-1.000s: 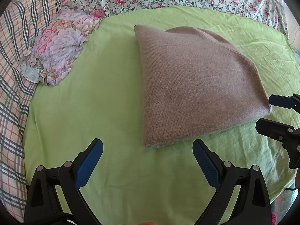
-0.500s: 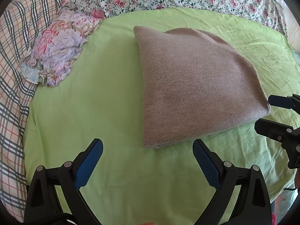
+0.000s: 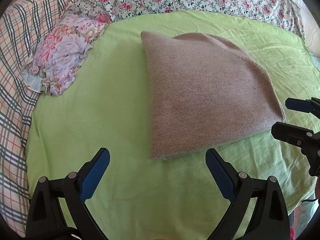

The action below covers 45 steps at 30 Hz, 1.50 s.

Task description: Fold small clothes

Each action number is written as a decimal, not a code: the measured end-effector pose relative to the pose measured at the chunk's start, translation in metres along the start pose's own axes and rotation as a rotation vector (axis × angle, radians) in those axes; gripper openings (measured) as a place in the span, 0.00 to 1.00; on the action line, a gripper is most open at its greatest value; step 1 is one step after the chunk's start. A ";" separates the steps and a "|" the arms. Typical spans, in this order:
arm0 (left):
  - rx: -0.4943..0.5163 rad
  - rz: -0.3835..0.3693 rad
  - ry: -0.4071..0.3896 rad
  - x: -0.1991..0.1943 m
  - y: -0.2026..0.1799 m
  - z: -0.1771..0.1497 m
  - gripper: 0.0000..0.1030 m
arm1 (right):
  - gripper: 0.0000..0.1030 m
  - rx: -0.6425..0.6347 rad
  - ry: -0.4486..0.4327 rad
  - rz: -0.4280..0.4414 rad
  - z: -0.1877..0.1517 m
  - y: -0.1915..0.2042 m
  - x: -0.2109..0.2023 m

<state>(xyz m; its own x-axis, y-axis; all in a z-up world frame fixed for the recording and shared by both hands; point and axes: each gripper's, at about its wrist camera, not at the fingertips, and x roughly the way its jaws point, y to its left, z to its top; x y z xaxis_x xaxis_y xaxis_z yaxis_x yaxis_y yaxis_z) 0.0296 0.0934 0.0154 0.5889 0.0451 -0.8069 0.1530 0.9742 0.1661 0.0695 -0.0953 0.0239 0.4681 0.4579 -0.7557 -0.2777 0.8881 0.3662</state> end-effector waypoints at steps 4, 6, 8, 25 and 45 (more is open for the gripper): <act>-0.001 0.002 0.000 -0.001 -0.001 0.001 0.94 | 0.93 0.000 0.001 0.000 0.001 0.000 0.000; -0.001 0.000 0.000 -0.001 -0.001 0.001 0.94 | 0.93 0.002 0.000 -0.001 0.001 0.001 0.000; 0.001 0.000 -0.001 -0.001 -0.001 0.001 0.94 | 0.93 0.003 0.000 0.000 0.002 0.001 -0.001; 0.001 0.000 -0.004 -0.002 -0.002 0.004 0.94 | 0.93 0.003 -0.002 -0.002 0.002 0.003 -0.001; 0.000 0.004 -0.018 -0.003 0.000 0.008 0.94 | 0.93 0.006 -0.012 -0.004 0.007 0.005 -0.004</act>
<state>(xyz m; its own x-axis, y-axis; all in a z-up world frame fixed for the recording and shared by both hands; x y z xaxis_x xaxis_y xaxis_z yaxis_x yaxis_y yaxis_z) 0.0342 0.0915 0.0230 0.6038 0.0447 -0.7959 0.1507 0.9740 0.1690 0.0721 -0.0925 0.0329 0.4791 0.4544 -0.7510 -0.2705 0.8904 0.3661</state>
